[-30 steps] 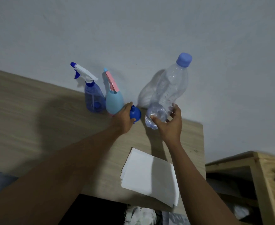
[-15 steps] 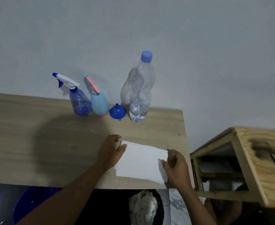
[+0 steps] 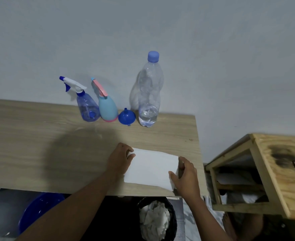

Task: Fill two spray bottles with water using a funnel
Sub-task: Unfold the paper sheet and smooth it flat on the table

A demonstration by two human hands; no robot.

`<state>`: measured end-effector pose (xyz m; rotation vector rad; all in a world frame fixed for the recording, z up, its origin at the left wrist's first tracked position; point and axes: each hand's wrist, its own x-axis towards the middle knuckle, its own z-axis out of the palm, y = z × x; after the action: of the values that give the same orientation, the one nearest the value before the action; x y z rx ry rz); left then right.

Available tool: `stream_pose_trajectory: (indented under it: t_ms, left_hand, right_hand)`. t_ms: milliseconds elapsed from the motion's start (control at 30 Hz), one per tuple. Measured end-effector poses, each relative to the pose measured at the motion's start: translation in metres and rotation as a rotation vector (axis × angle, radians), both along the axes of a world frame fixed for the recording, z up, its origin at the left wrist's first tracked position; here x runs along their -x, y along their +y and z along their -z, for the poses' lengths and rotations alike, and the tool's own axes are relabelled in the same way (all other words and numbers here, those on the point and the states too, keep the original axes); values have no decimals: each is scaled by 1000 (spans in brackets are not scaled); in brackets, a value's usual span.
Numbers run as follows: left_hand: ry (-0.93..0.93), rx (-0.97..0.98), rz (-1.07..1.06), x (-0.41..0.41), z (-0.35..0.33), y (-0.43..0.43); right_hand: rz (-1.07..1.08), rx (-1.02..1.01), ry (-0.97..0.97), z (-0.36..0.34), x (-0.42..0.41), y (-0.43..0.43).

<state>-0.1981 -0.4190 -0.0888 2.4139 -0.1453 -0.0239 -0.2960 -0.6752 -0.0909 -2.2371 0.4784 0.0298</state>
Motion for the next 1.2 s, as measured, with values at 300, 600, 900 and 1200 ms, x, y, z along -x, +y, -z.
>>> stream_pose_trajectory:
  t_ms: [300, 600, 900, 1200]
  left_hand:
    - [95, -28, 6, -6, 3, 0]
    - [2, 28, -85, -9, -2, 2]
    - [-188, 129, -33, 6, -25, 0]
    - [-3, 330, -117, 7, -39, -5]
  right_hand:
    - [-7, 11, 3, -1, -2, -1]
    - [-6, 20, 12, -3, -2, 0]
    - [23, -11, 9, -8, -1, 3]
    - [30, -9, 33, -14, -1, 5]
